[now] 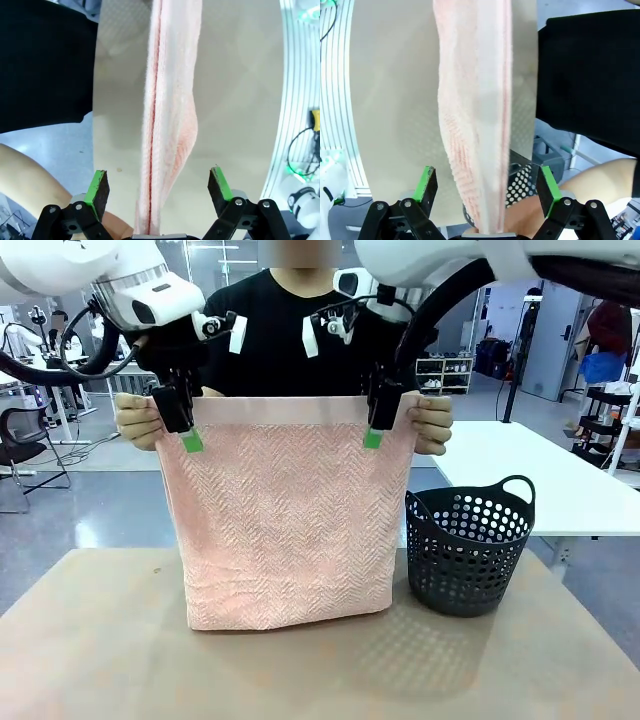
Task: Fold the towel.
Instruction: Release the end of the 100 cm Hotel Towel you were holding and grab the top end of the folded side.
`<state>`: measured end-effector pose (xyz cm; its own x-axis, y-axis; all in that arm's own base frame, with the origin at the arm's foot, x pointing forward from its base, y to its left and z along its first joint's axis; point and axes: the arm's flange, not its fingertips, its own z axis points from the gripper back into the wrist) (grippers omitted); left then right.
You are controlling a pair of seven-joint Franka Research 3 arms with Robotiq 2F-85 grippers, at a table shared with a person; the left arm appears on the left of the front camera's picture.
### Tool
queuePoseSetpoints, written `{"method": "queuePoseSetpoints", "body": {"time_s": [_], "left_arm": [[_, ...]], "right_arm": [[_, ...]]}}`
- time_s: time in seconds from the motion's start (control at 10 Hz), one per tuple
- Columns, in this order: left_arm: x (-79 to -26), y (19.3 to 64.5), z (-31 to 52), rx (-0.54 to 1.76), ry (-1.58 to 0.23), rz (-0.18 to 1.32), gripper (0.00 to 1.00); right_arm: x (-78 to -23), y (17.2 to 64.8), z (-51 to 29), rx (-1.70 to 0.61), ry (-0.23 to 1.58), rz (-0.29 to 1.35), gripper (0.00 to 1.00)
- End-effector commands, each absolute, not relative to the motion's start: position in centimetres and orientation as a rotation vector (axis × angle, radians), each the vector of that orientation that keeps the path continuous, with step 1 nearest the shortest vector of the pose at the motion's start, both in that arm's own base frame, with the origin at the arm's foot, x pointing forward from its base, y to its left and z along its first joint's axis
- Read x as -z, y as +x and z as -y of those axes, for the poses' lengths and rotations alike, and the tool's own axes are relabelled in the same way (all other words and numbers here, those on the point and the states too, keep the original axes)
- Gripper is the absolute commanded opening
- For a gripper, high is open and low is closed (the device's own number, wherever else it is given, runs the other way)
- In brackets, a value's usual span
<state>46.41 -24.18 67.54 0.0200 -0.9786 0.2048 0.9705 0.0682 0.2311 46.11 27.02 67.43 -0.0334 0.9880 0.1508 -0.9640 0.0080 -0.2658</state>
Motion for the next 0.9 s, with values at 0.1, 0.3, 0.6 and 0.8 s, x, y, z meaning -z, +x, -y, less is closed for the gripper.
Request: {"method": "queuePoseSetpoints", "body": {"time_s": [0.1, 0.3, 0.6, 0.8], "left_arm": [[-67.11, 46.03, 23.89, 1.519, -0.004, 0.313, 0.4], [-66.98, 46.0, 23.7, 1.513, -0.006, 0.312, 0.36], [-67.0, 45.86, 23.49, 1.504, -0.012, 0.319, 0.0], [-67.07, 45.75, 23.34, 1.5, -0.015, 0.324, 0.0]], "right_arm": [[-67.57, 46.53, -27.46, -1.579, -0.078, 0.292, 0.4], [-67.67, 46.47, -27.46, -1.577, -0.084, 0.296, 0.0], [-67.63, 46.35, -27.22, -1.569, -0.084, 0.296, 0.02], [-67.79, 46.27, -27.14, -1.565, -0.086, 0.303, 0.0]]}}
